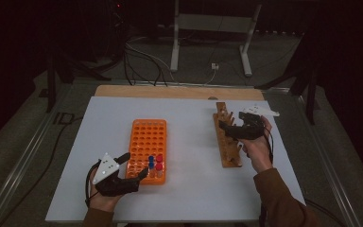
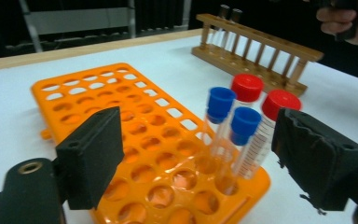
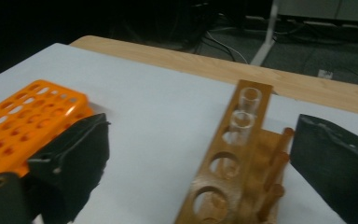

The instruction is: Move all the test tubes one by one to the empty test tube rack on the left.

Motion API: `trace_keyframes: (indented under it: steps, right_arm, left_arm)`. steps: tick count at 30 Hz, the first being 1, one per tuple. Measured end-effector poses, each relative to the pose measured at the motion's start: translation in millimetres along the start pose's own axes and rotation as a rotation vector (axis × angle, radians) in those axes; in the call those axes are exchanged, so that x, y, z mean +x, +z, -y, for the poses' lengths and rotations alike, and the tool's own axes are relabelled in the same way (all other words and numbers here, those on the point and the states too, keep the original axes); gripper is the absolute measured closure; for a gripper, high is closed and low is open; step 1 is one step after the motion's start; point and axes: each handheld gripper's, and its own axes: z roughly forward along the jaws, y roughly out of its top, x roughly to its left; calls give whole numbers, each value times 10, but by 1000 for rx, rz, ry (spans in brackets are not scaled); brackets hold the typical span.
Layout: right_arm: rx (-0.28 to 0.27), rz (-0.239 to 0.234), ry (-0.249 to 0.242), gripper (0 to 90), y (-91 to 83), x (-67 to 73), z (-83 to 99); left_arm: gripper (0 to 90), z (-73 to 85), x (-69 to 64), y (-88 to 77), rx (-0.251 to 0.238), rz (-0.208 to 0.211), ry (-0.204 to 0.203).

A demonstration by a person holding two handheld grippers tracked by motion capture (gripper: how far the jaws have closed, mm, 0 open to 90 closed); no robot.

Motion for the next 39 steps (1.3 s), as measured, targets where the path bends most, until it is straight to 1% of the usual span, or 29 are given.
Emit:
trace_keyframes:
  steps: [2,4,6,8,10,12,14,17,20,22,23,24,26,29,31,32,35,39]
  right_arm:
    - [14,14,18,66,39,-54,-4]
    - [32,6,48,78,87,-115,-14]
    - [49,26,42,105,142,-151,-21]
    - [72,39,35,141,205,-177,-22]
    - [83,59,22,213,266,-191,-14]
    - [91,58,7,335,321,-194,-1]
    - [98,79,-12,429,377,-191,10]
    - [104,91,-21,506,454,-190,27]
    - [94,105,-25,566,509,-165,37]
    - [104,128,-40,617,547,-151,44]
    - [112,129,-43,647,560,-152,46]
    - [109,144,-47,672,561,-153,42]
    - [107,129,-37,701,560,-180,38]
    - [109,135,-39,751,554,-199,43]
    - [108,128,-42,758,554,-199,44]
    - [109,126,-52,760,554,-195,44]
    - [105,137,-66,763,543,-183,36]
    - [78,128,-40,765,464,-182,-4]
  left_arm:
    - [144,2,29,3,1,-1,-22]
    - [75,5,60,11,7,-3,-46]
    - [18,7,82,19,12,-13,-57]
    - [8,6,96,19,7,-21,-65]
    - [8,5,101,15,4,-18,-67]
    - [8,10,101,20,7,-20,-67]
    - [8,18,107,23,9,-20,-71]
    - [8,28,123,26,8,-21,-80]
    - [8,36,137,25,8,-22,-91]
    - [8,39,135,20,5,-24,-92]
    - [8,38,133,17,4,-24,-92]
    - [8,39,132,15,3,-24,-92]
    - [8,42,132,16,4,-24,-93]
    - [8,45,132,22,7,-24,-90]
    - [8,47,129,27,7,-24,-91]
    - [8,47,128,29,9,-25,-90]
    - [8,49,128,32,13,-24,-90]
    - [8,46,133,31,9,-29,-96]
